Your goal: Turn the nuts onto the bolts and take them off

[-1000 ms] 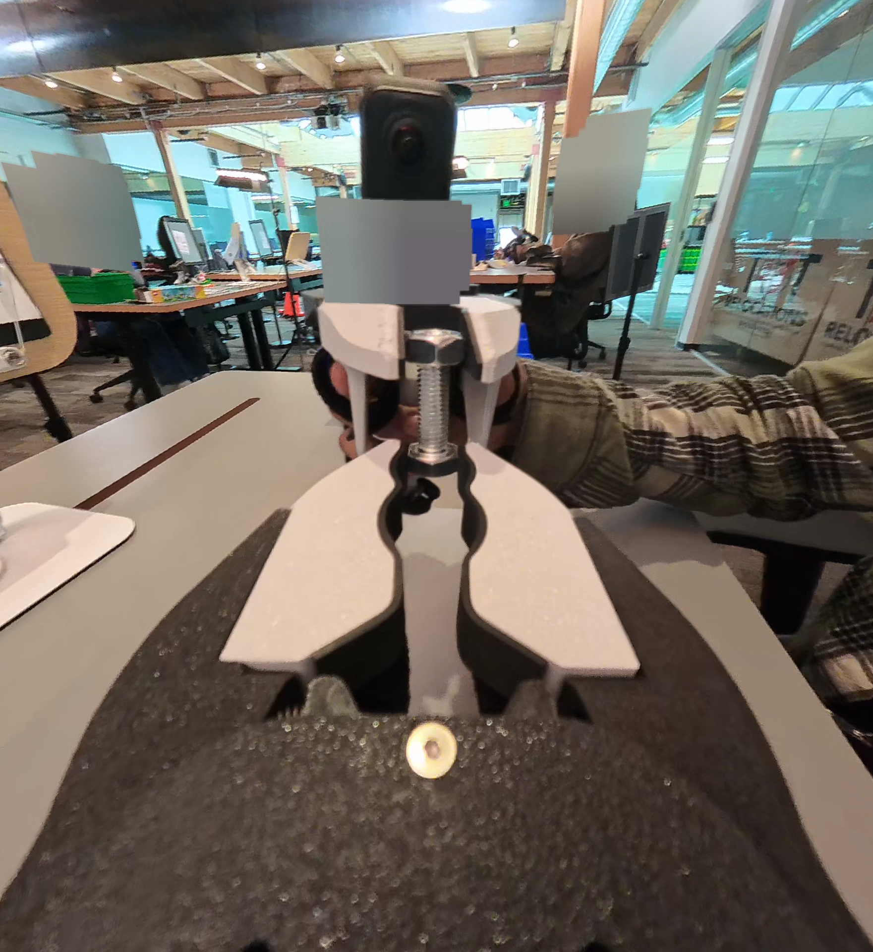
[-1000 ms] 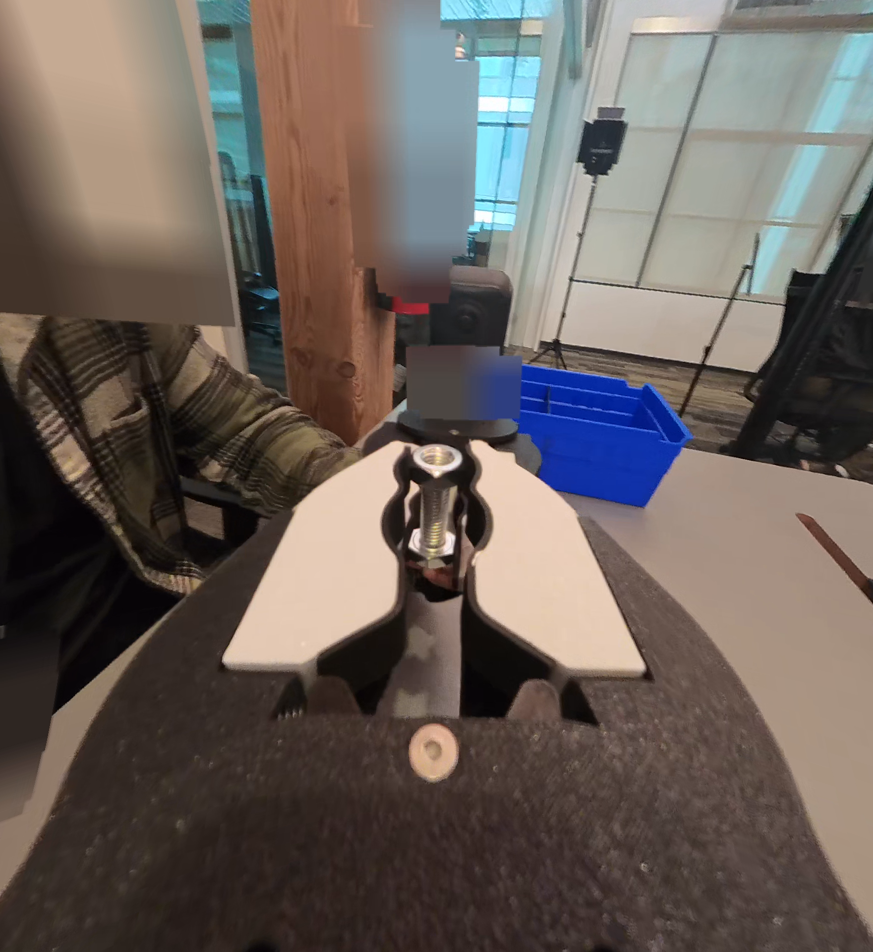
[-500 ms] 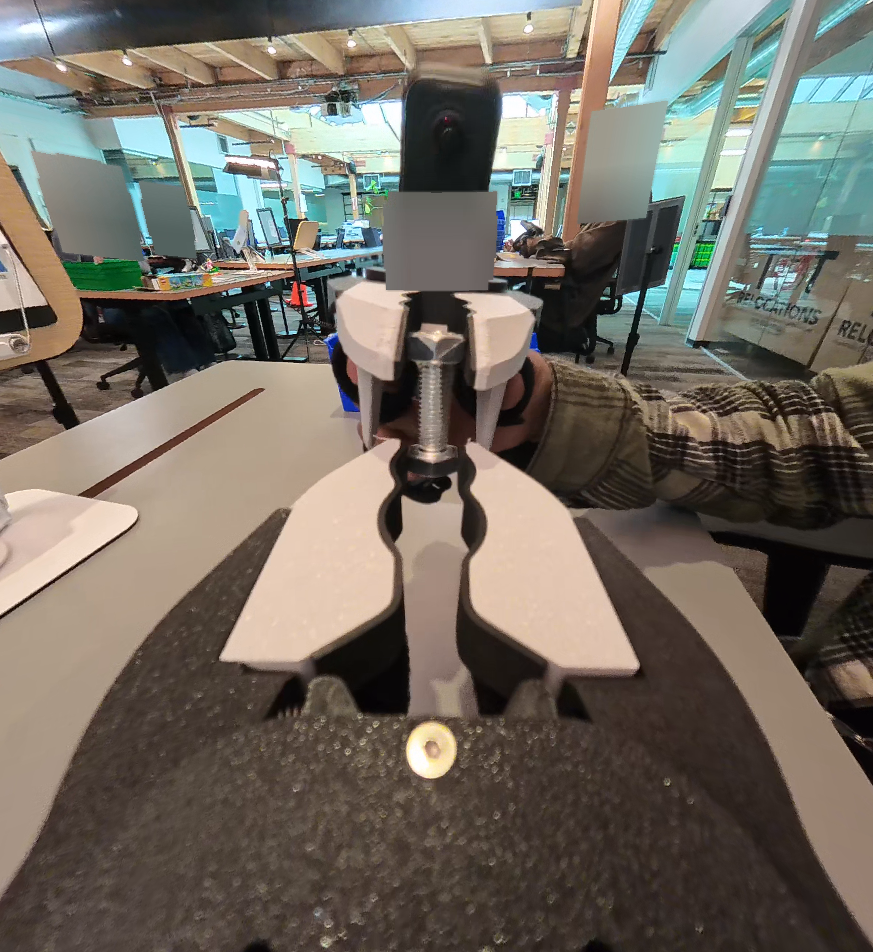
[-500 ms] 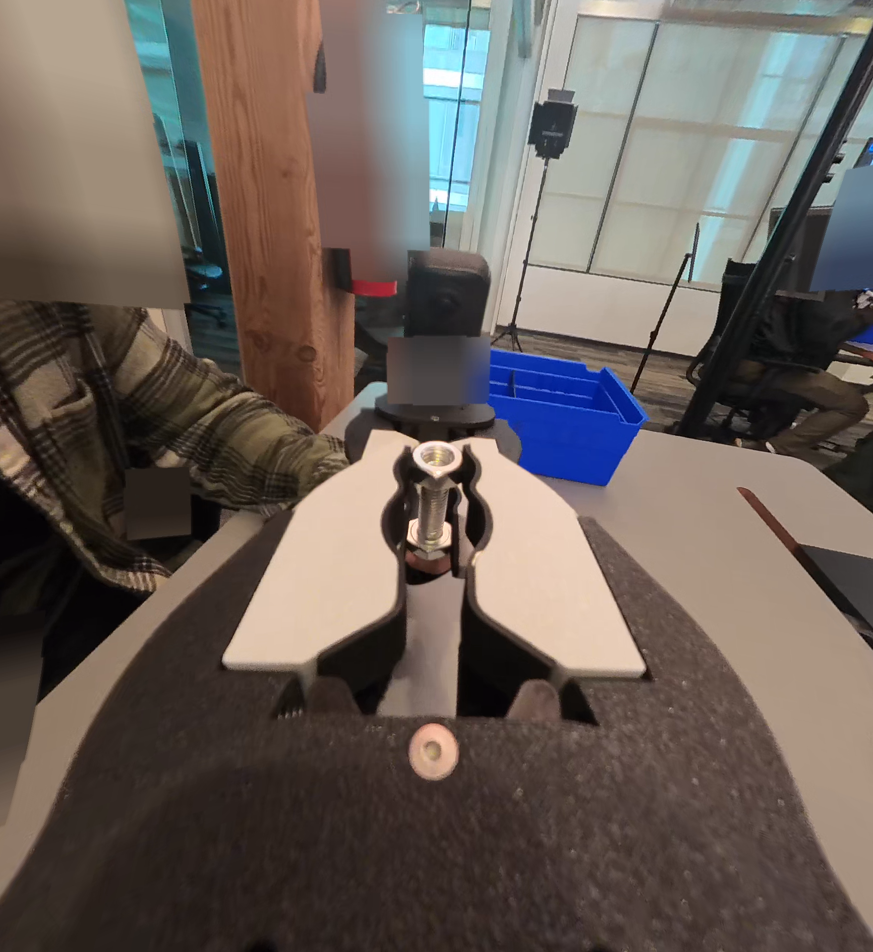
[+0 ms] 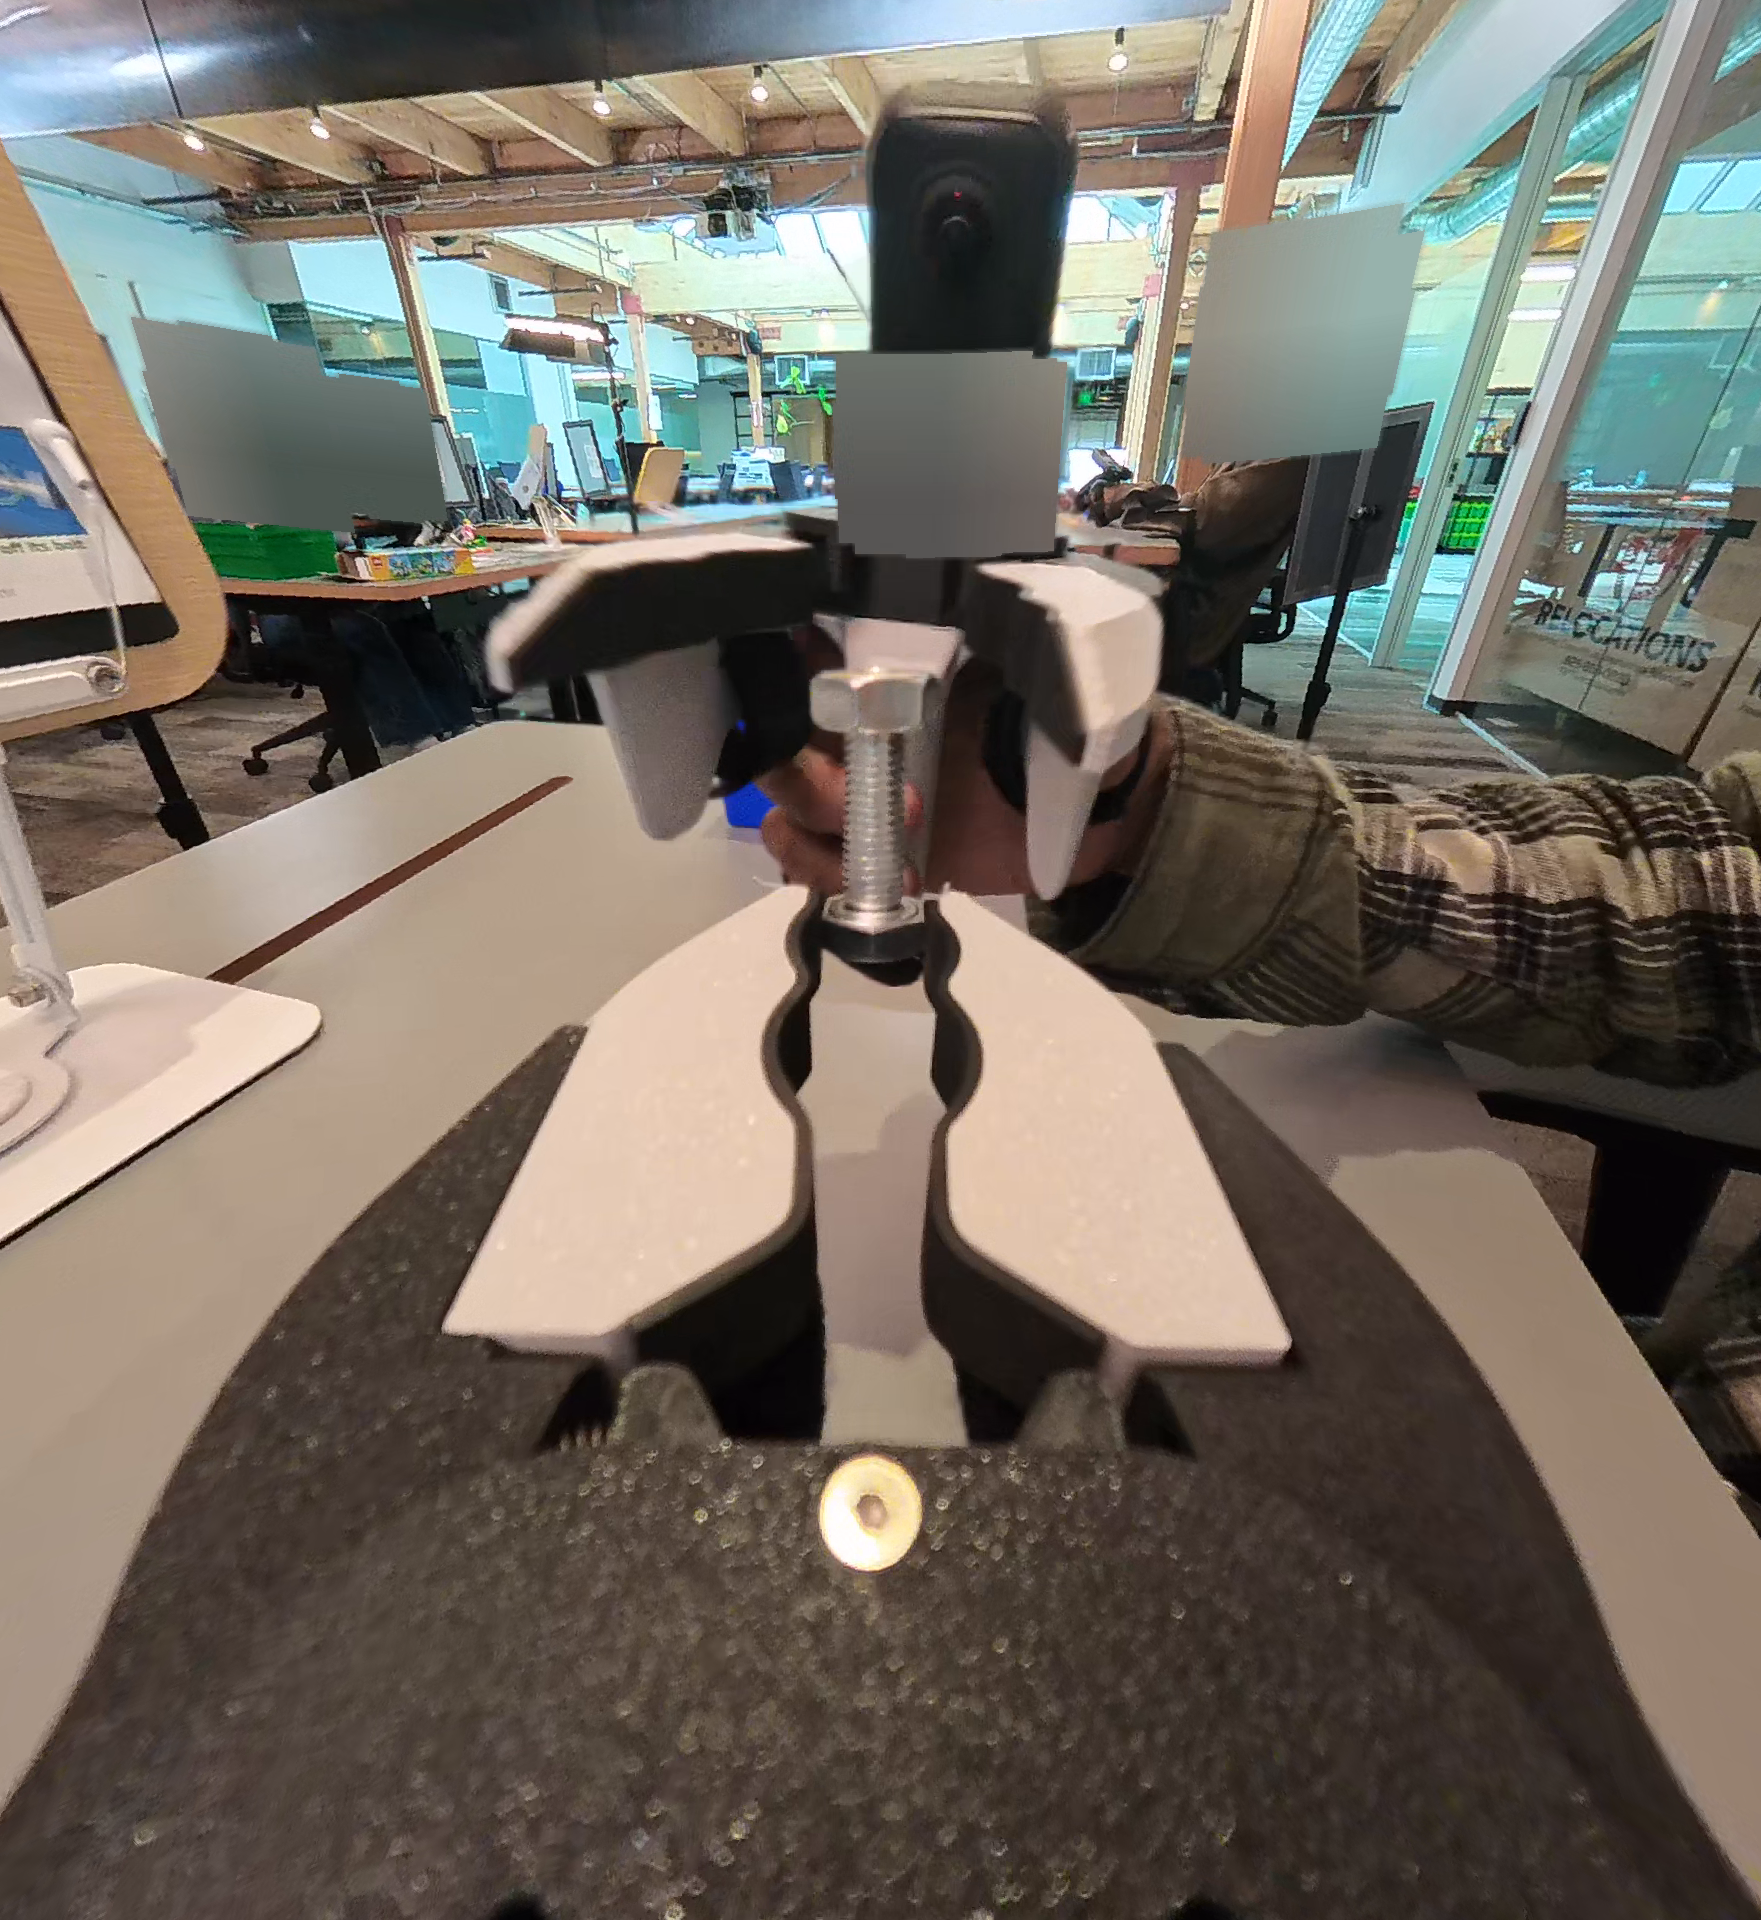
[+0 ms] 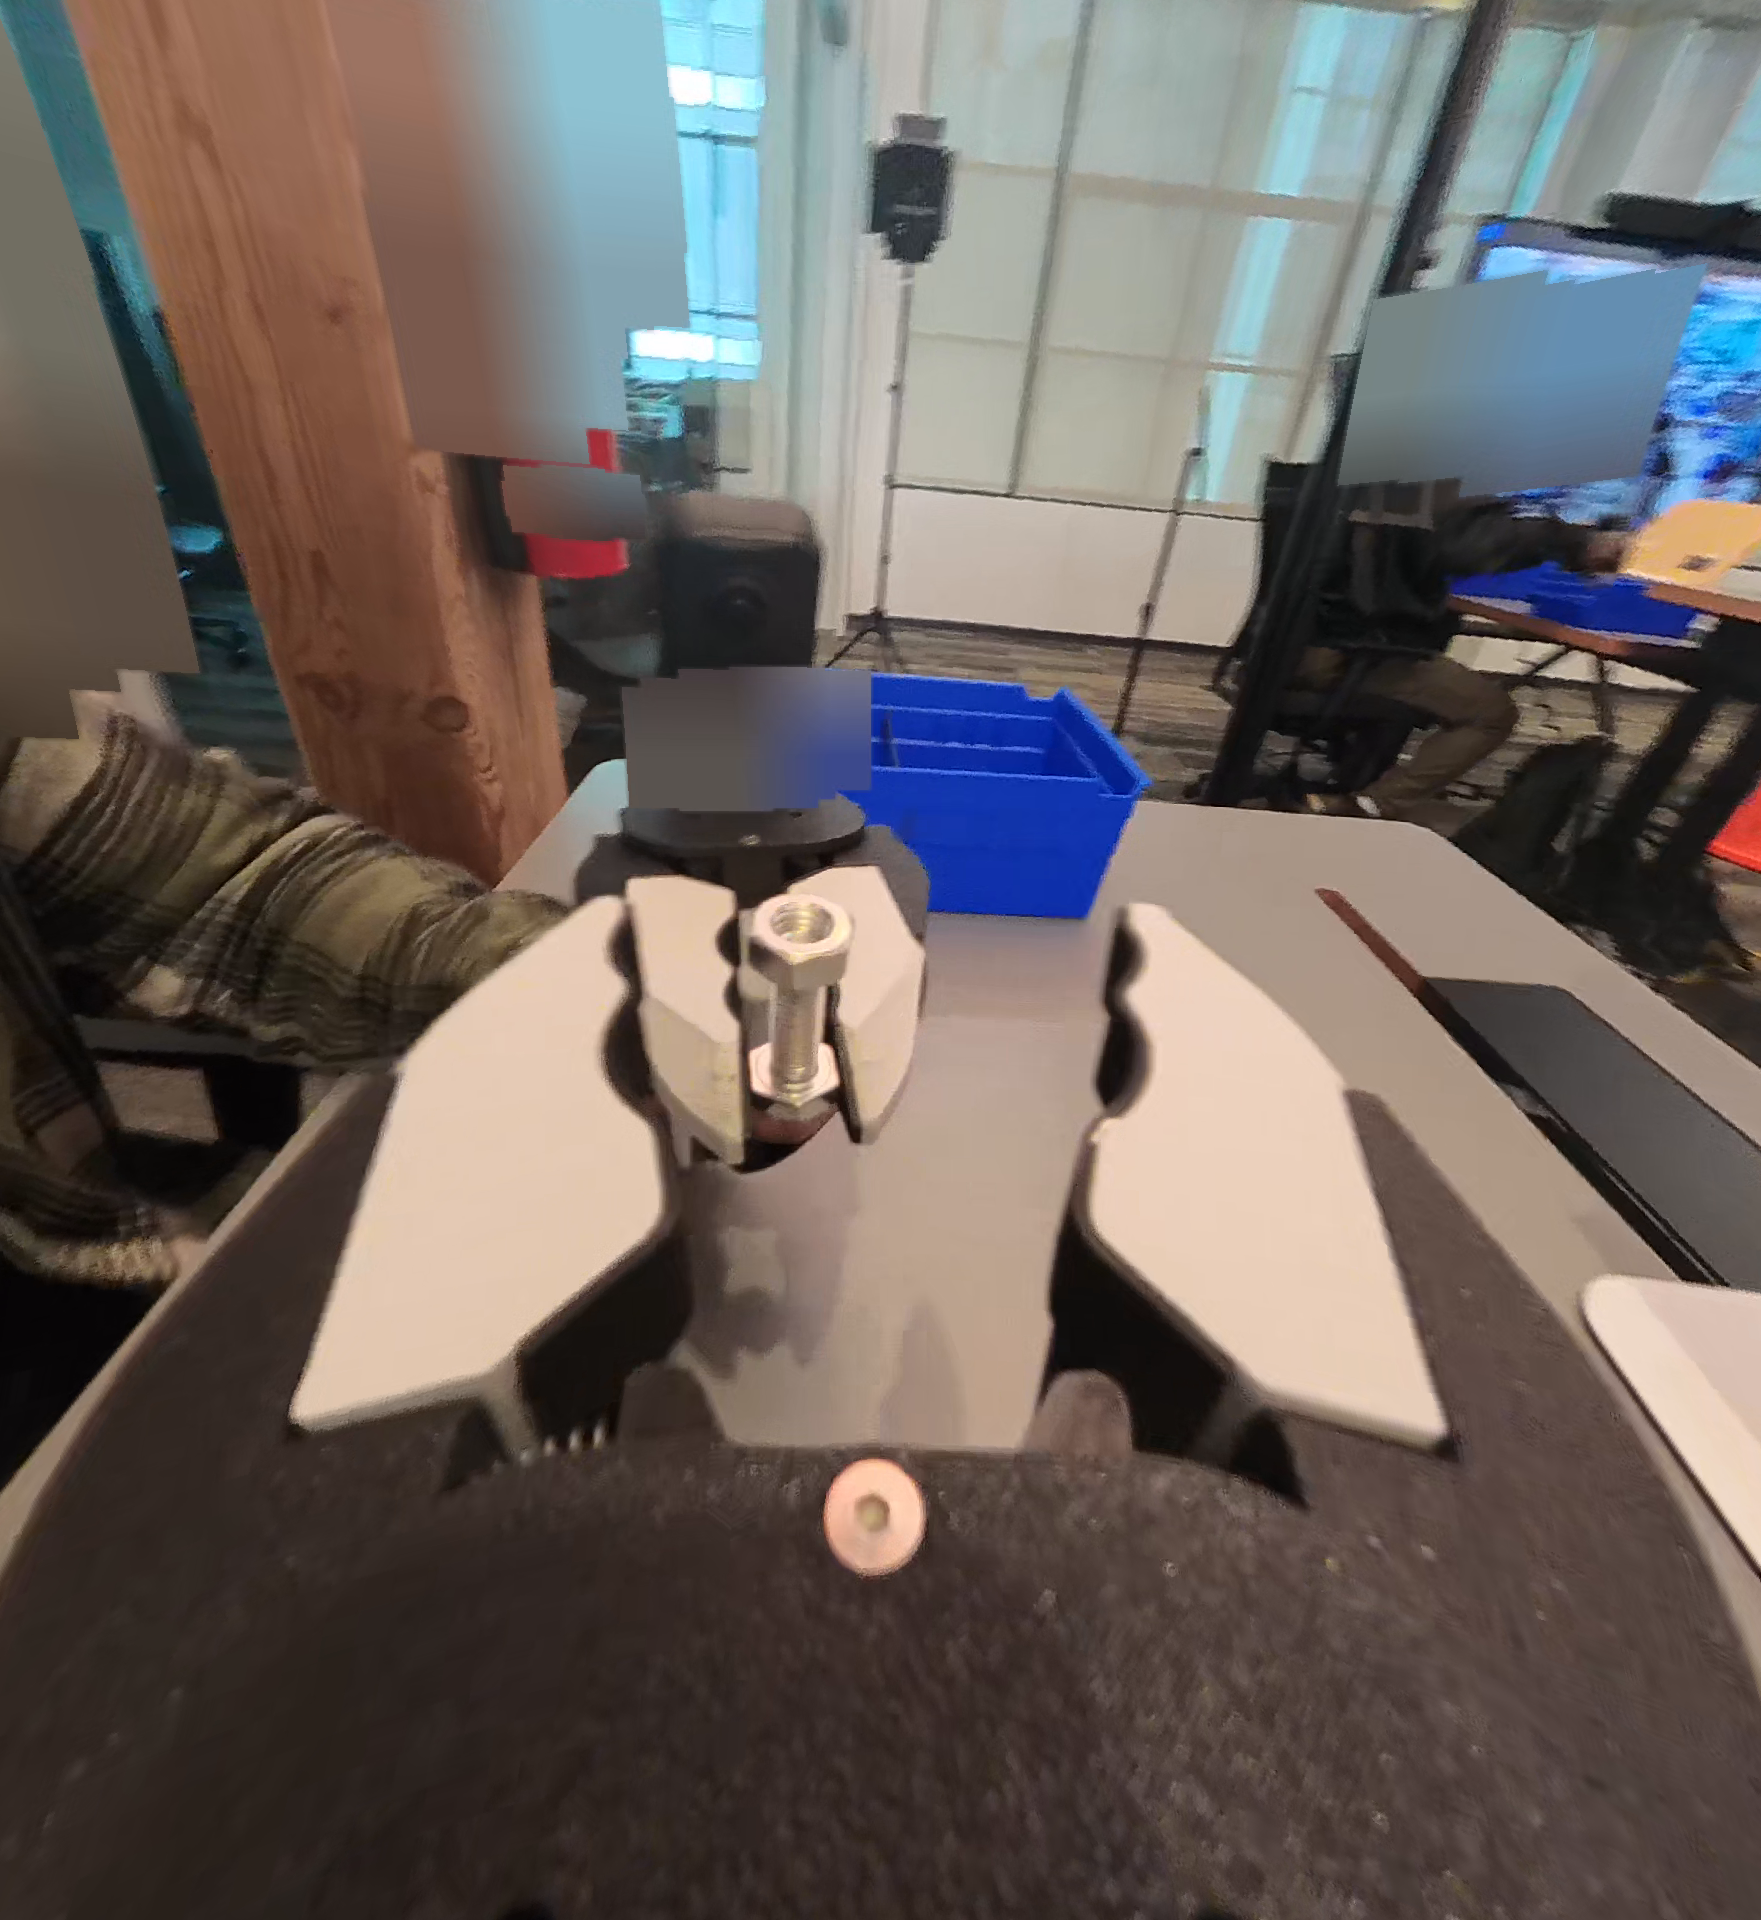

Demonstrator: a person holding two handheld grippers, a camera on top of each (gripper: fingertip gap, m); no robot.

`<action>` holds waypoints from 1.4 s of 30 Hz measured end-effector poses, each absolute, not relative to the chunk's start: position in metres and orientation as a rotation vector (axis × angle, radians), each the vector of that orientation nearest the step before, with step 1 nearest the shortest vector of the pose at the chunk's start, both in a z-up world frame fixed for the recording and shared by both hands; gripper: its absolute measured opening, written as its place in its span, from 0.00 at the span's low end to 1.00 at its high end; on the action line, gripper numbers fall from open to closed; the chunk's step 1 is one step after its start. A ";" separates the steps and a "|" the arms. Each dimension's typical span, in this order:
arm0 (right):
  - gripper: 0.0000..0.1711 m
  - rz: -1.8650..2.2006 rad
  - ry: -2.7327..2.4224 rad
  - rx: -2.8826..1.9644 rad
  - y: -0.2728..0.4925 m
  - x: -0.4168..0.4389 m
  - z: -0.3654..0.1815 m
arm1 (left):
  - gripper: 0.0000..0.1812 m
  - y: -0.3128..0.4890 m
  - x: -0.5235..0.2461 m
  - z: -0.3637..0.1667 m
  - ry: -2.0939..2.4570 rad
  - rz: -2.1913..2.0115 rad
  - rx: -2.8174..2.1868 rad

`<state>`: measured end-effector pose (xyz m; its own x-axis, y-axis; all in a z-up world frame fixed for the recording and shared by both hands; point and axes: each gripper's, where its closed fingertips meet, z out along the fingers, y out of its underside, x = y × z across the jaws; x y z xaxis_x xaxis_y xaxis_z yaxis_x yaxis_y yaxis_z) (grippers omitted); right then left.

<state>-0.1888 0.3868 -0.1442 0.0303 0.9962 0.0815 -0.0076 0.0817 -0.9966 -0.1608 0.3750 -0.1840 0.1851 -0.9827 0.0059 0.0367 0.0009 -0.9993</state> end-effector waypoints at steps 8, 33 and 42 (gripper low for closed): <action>0.54 1.035 -1.067 -1.249 0.409 -0.174 -0.141 | 0.10 0.372 -0.162 -0.179 1.034 -1.108 -1.232; 0.50 1.053 -1.107 -1.231 0.407 -0.168 -0.134 | 0.10 0.369 -0.163 -0.175 1.033 -1.114 -1.209; 0.50 1.054 -1.128 -1.216 0.403 -0.173 -0.133 | 0.10 0.368 -0.162 -0.174 1.040 -1.105 -1.208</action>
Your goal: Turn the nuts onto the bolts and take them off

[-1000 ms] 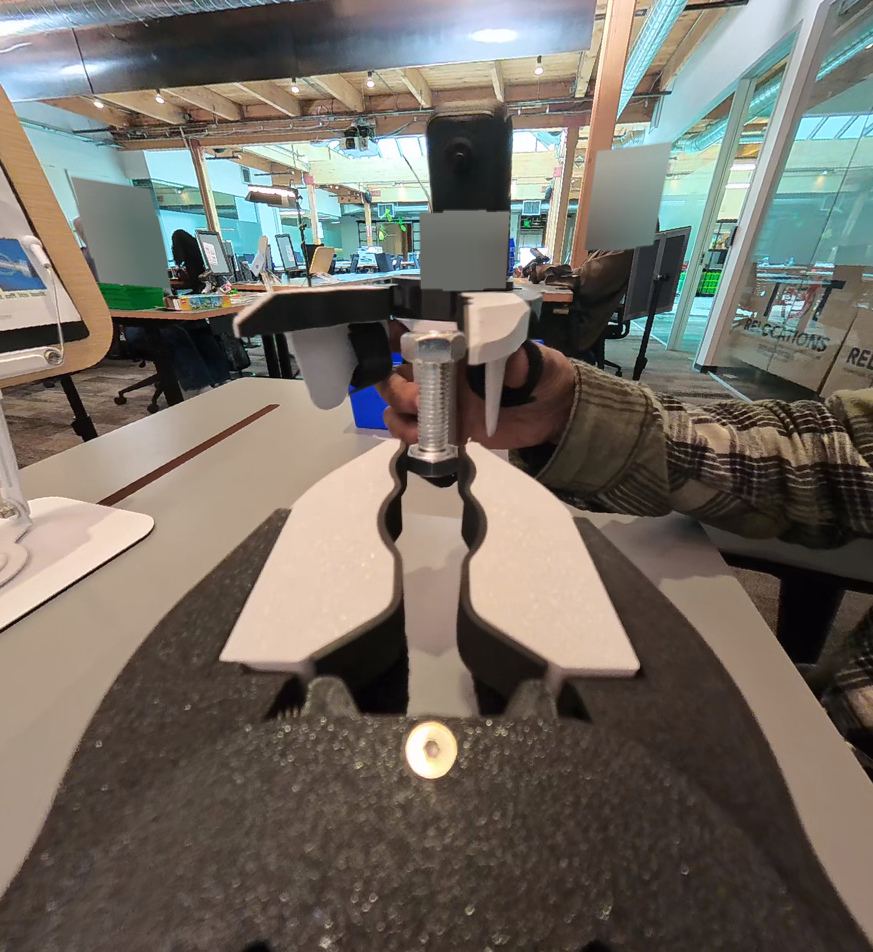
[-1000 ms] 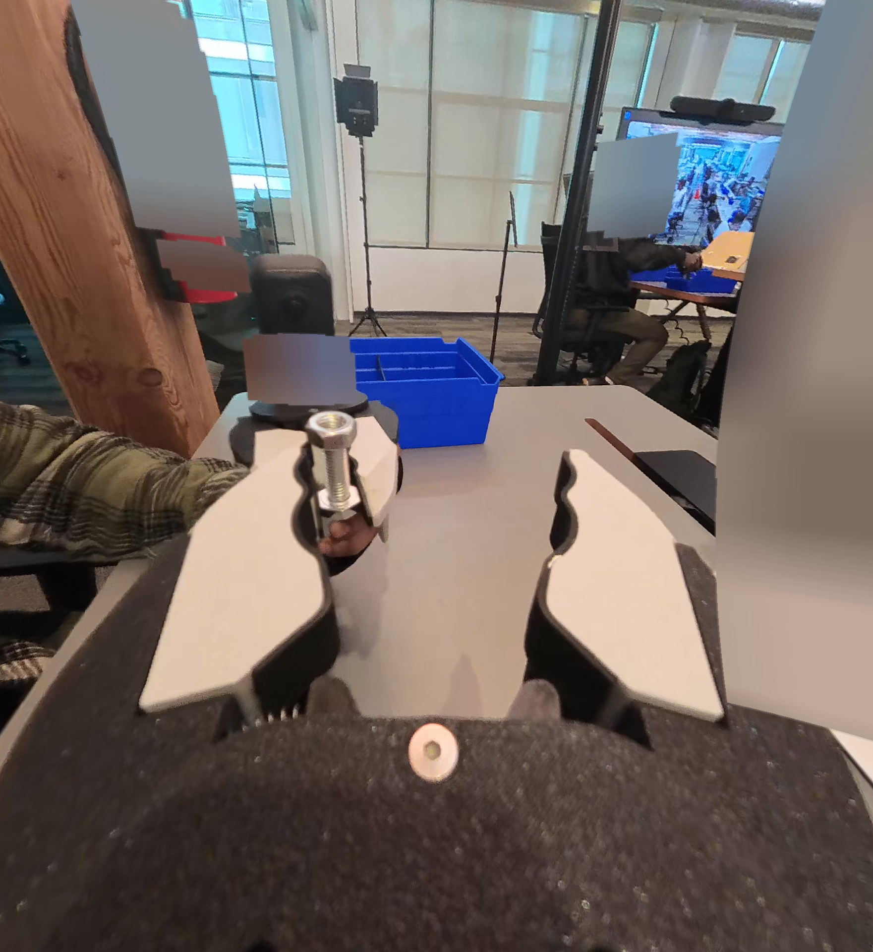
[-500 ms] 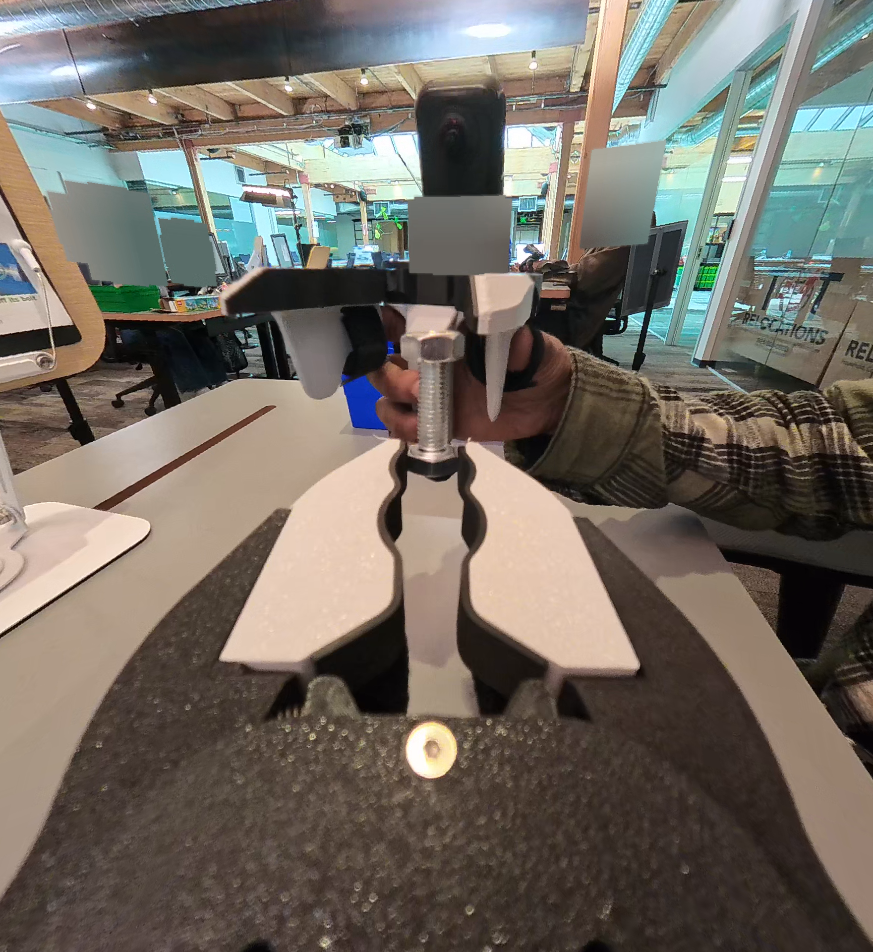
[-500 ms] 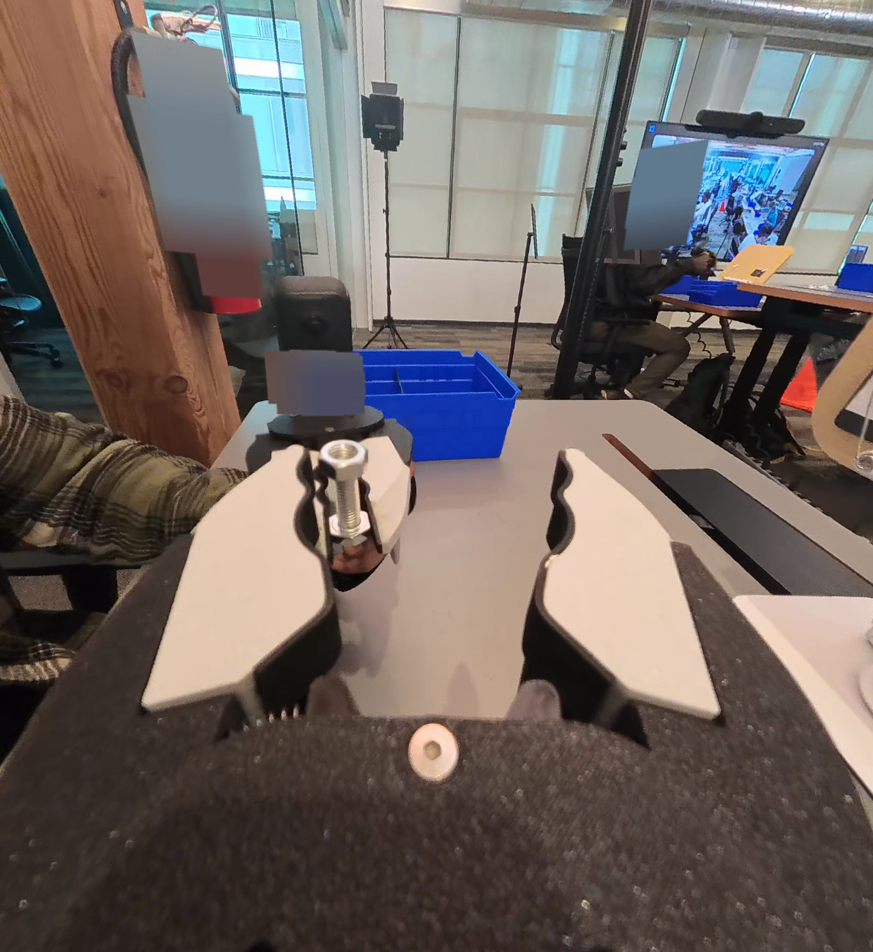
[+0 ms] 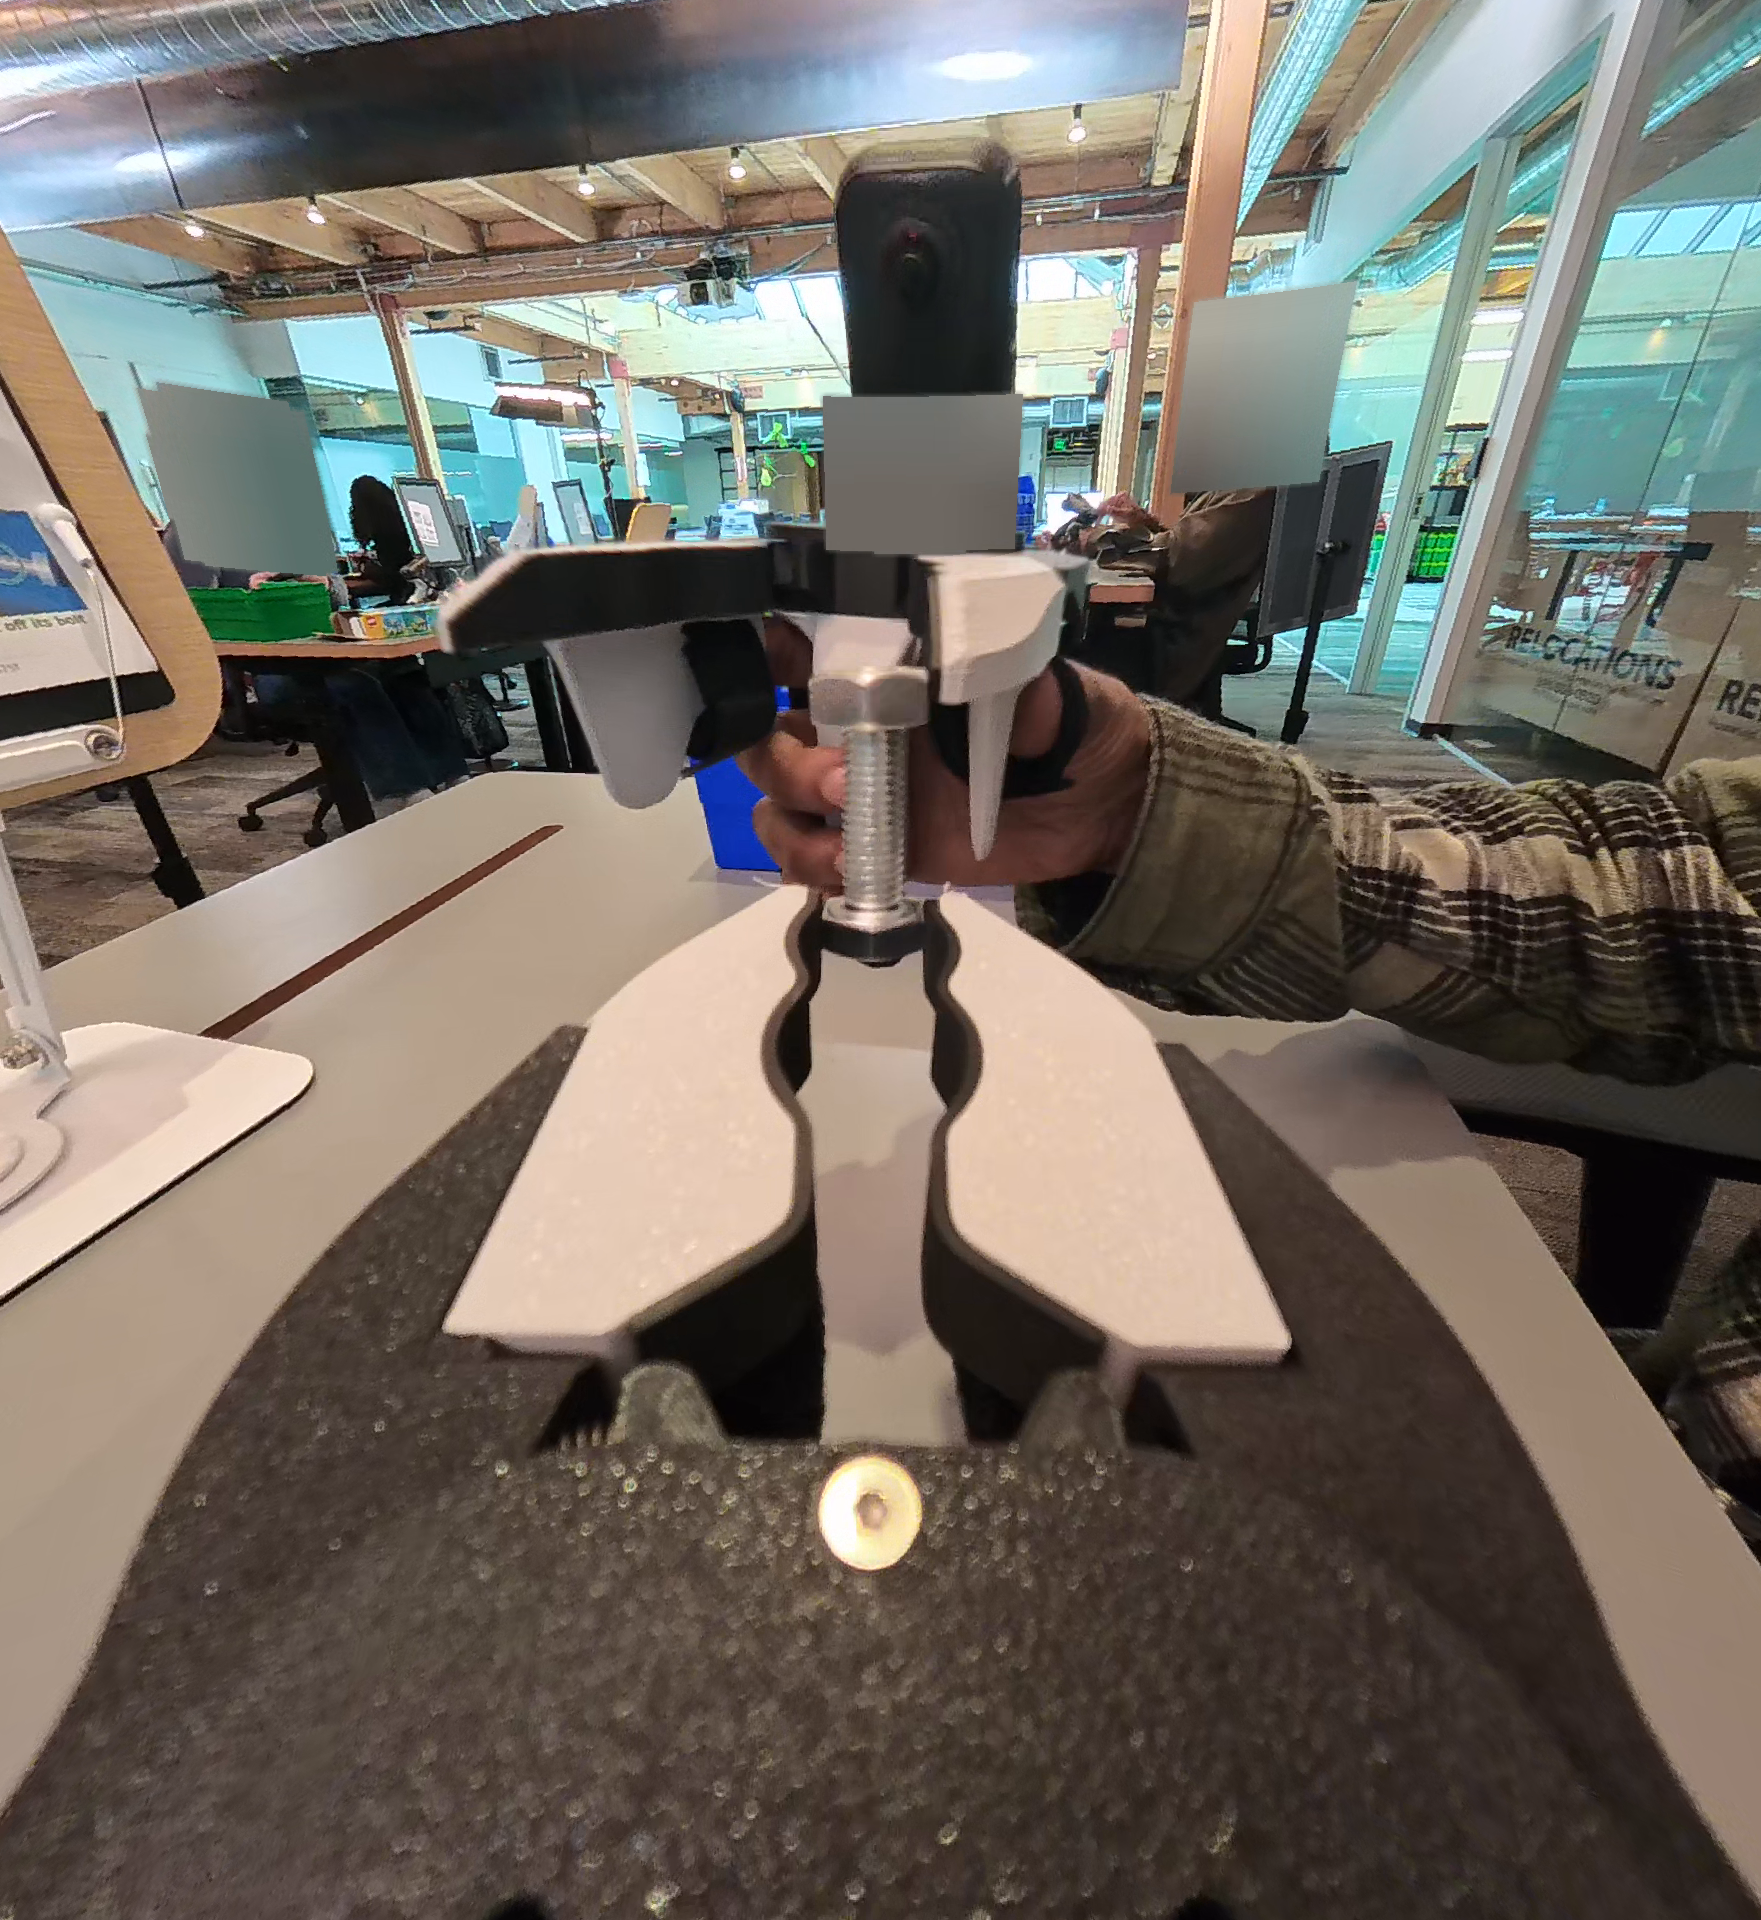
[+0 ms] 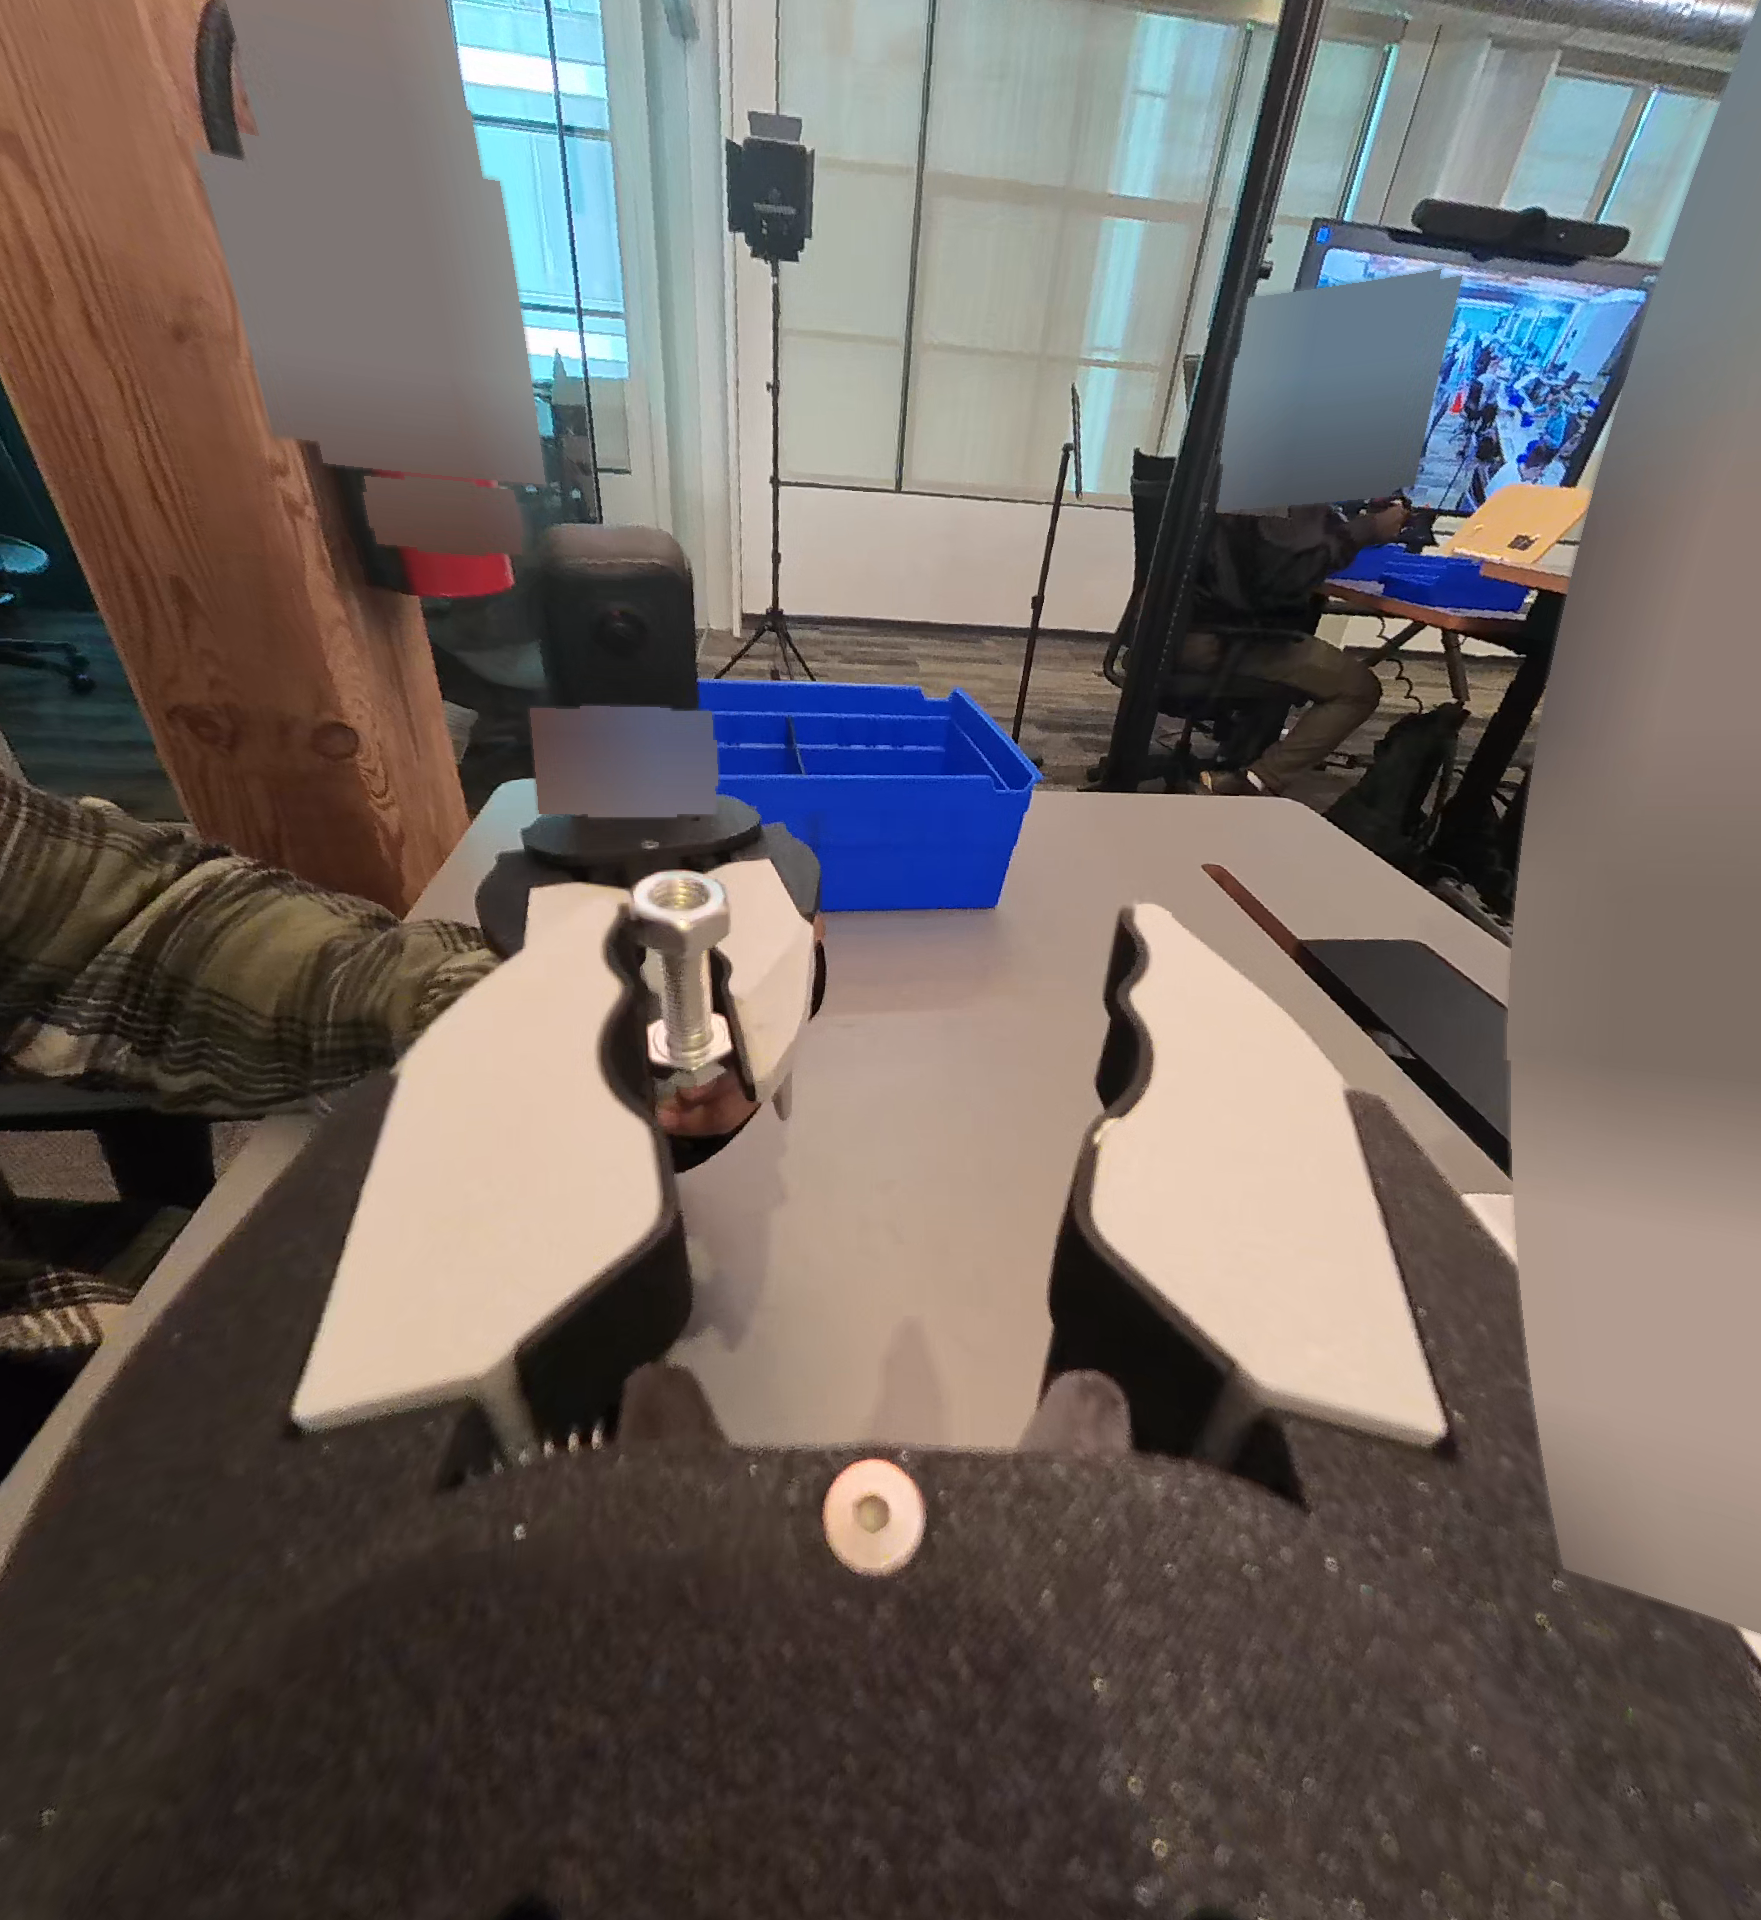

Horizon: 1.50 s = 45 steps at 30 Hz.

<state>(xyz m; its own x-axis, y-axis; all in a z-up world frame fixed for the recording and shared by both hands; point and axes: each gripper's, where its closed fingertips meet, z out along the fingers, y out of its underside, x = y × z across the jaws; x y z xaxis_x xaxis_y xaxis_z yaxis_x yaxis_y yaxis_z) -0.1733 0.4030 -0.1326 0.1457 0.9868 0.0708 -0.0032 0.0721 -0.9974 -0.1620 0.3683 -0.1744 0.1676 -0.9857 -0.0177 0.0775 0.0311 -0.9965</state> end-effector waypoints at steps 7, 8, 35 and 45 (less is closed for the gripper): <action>0.50 1.085 -1.134 -1.182 0.397 -0.172 -0.128 | 0.10 0.367 -0.162 -0.174 1.045 -1.111 -1.201; 0.50 1.092 -1.143 -1.171 0.394 -0.174 -0.126 | 0.10 0.367 -0.162 -0.174 1.045 -1.111 -1.202; 0.49 1.067 -1.182 -1.189 0.393 -0.178 -0.127 | 0.10 0.366 -0.161 -0.174 1.050 -1.107 -1.198; 0.49 1.059 -1.195 -1.195 0.394 -0.172 -0.129 | 0.10 0.366 -0.160 -0.174 1.049 -1.107 -1.199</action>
<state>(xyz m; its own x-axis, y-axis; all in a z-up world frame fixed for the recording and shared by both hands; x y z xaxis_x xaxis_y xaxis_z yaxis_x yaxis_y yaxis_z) -0.1720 0.3936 -0.1286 0.0952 0.9907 0.0975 0.0226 0.0958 -0.9951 -0.1604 0.3662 -0.1743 0.1589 -0.9870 -0.0250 0.0771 0.0377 -0.9963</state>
